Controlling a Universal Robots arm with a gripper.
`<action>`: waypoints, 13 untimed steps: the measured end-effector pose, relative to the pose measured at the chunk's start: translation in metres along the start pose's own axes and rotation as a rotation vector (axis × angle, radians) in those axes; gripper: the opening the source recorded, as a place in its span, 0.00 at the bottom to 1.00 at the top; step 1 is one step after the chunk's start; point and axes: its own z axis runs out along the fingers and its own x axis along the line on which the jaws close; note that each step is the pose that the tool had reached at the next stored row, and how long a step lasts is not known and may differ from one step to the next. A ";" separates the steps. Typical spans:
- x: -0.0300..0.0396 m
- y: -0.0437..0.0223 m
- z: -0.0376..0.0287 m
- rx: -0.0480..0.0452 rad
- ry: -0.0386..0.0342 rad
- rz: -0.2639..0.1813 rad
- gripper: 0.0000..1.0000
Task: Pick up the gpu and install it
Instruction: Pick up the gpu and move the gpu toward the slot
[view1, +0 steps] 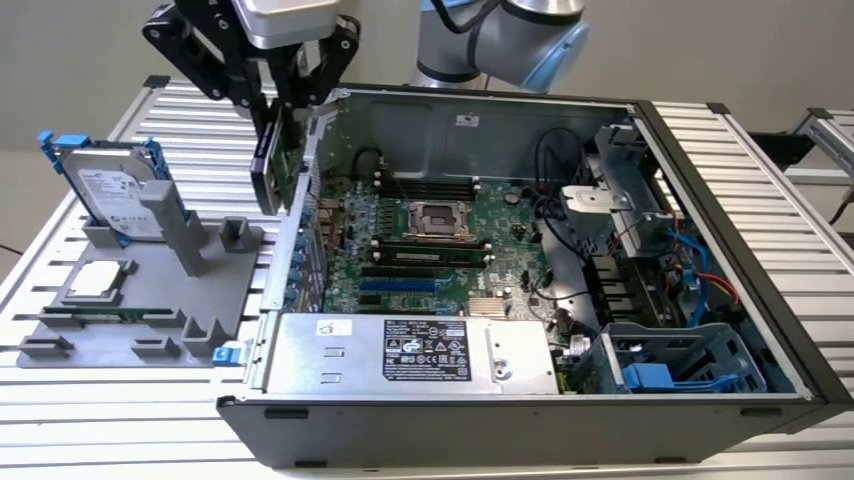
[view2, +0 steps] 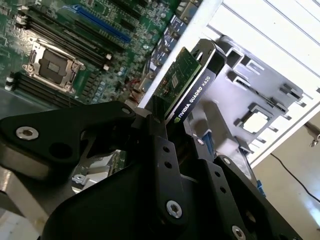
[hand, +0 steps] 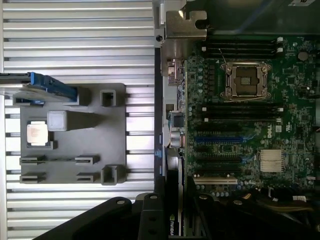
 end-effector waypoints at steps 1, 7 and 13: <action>-0.0017 0.0000 0.0000 0.0000 0.0000 0.000 0.00; -0.0114 0.0003 0.0001 0.0000 0.0001 0.000 0.00; -0.0222 0.0006 0.0002 0.0000 0.0002 0.000 0.00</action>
